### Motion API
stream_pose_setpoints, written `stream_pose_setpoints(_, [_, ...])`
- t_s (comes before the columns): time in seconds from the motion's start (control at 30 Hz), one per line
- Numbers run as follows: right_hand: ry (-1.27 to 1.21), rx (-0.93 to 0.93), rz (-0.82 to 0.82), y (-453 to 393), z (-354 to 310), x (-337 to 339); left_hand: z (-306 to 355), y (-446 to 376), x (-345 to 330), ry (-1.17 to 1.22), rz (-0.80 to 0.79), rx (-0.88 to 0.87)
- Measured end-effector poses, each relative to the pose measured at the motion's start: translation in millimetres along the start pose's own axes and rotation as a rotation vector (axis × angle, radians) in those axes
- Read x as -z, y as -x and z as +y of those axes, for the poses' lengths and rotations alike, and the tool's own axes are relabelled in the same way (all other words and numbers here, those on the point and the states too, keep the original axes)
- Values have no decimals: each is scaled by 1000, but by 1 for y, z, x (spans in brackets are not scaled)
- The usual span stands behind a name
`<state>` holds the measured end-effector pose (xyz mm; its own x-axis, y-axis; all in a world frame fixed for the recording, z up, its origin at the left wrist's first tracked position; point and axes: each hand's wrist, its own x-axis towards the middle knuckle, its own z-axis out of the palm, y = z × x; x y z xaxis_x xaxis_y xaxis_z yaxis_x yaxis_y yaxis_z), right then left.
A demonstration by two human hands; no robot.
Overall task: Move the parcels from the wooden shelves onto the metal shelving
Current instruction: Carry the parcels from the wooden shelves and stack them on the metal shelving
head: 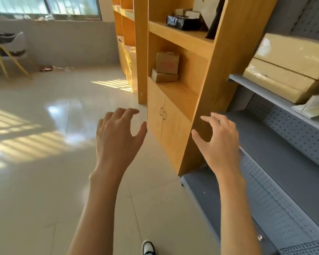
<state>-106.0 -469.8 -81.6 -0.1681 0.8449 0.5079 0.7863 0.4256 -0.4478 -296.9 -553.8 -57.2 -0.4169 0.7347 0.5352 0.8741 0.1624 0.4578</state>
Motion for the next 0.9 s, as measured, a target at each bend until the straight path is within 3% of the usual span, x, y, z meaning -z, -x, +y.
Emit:
stream_pose_setpoints(0.27, [-60,27,16,-160,-34,-87,-56,-148,-43,-36,59,2])
stream_pose_setpoints(0.53, [-45,32,-58,-253,-72,-198,-142,-258,-92,-26,21,44])
stream_pose_setpoints(0.9, [38,-133,51,-395,-144,-336,-276,-474,-152,64,-38,-114])
